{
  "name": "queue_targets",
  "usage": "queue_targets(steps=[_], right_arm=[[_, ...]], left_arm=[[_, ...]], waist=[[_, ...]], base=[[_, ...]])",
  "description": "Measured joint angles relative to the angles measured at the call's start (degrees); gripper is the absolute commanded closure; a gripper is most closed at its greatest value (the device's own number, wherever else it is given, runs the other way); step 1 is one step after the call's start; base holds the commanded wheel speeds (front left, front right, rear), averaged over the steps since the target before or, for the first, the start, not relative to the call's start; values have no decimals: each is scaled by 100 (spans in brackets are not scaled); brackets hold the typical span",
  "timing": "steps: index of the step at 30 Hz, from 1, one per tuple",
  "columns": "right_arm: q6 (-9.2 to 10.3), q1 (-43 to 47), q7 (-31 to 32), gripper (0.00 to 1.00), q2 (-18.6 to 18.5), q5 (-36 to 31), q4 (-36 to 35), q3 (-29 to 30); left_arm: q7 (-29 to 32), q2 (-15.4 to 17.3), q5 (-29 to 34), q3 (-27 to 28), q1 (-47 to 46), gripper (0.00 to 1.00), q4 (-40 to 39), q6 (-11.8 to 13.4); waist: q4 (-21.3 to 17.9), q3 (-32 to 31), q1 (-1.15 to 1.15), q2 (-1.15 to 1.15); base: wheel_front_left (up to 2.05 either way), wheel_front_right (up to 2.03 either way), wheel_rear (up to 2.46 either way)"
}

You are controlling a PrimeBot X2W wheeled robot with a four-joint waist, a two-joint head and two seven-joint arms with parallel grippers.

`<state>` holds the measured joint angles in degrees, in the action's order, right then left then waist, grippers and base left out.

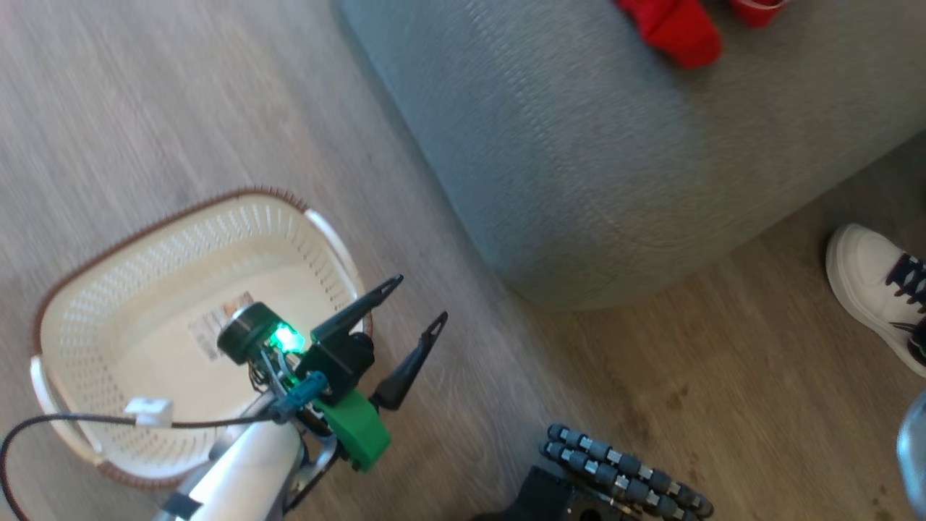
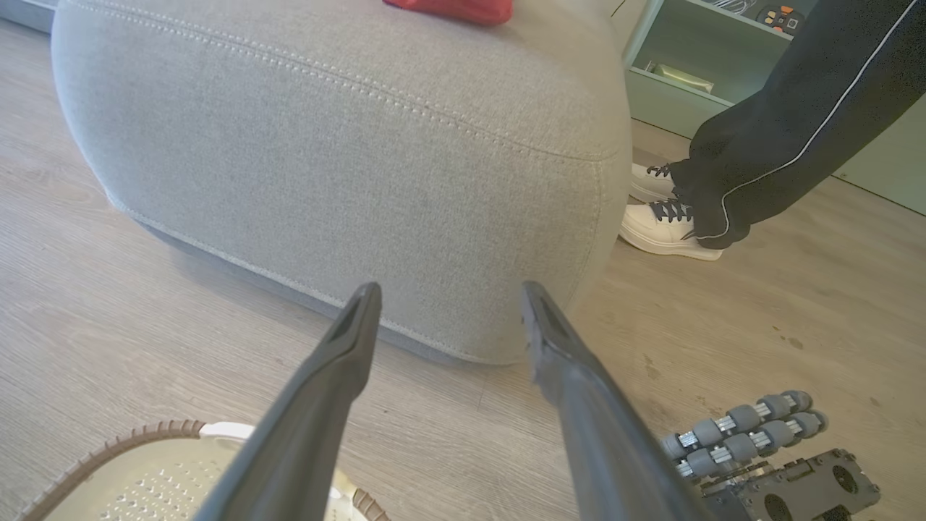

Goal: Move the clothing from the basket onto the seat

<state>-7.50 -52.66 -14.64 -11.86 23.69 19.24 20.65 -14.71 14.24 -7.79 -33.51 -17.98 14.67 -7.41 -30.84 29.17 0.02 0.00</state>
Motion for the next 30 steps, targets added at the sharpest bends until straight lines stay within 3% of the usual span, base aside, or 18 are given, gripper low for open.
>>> queue_targets(steps=[8,14,20,30], right_arm=[[0,-1235,-1,100,-454,-205,1626,323],[0,-1790,0,100,-795,-991,2703,695],[0,-2051,0,100,-758,-1842,3316,1221],[0,-2059,0,100,-613,-2526,4622,1680]], left_arm=[[0,89,108,14,-377,0,-165,0],[0,93,137,156,-461,0,-271,2],[0,99,209,178,-579,0,-300,2],[0,91,283,174,-600,0,-302,2]], waist=[[365,611,0,0],[705,959,-1,0],[961,1264,-1,0],[1165,1514,-1,0]], base=[[0,0,0],[0,0,0],[0,0,0],[0,0,0]])
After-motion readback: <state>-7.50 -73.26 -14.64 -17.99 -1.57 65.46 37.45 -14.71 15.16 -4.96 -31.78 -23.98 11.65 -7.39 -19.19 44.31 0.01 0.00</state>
